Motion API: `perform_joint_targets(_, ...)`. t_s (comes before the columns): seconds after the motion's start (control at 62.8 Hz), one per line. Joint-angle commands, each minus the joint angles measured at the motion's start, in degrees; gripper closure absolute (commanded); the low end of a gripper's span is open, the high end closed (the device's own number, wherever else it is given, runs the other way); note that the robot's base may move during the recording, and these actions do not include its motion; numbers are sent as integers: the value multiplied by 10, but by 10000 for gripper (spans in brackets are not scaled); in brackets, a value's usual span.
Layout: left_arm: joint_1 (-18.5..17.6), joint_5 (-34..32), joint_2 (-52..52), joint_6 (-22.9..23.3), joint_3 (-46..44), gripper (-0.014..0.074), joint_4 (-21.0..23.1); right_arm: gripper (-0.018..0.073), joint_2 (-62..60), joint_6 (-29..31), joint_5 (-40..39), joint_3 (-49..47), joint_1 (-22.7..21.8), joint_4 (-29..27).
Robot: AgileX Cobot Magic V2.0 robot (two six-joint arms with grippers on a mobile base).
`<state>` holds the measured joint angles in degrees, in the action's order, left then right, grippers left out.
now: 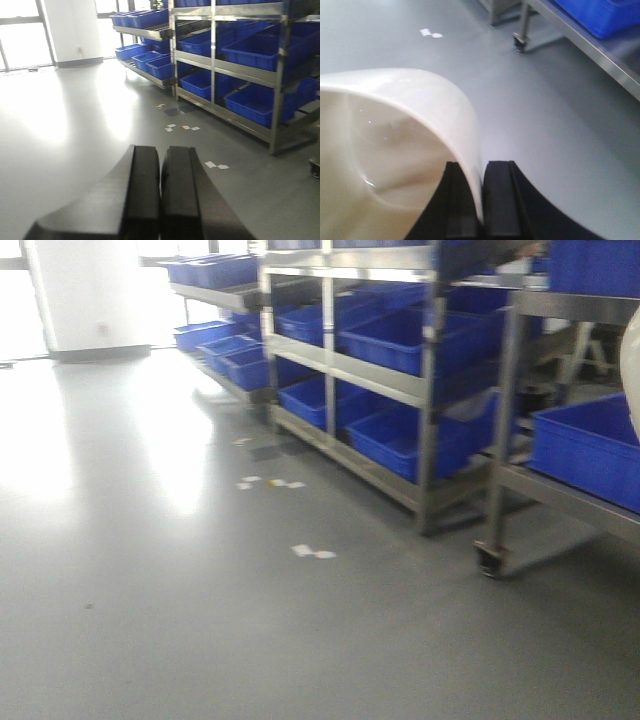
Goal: Move white bin to right shelf second layer
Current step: 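Drive past the blue-bin racks toward the windows carrying the bin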
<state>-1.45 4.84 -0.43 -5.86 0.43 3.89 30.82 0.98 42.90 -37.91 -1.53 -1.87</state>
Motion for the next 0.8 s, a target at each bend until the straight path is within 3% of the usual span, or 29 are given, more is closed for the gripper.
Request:
perform_joint_targets(0.0, -4, -48, -8, 1, 21, 512, 3, 505, 2, 0, -52, -17, -4, -1)
perform_joint_targets(0.78, -4, -48, -8, 1, 21, 512, 3, 505, 2, 0, -52, -17, -4, -1)
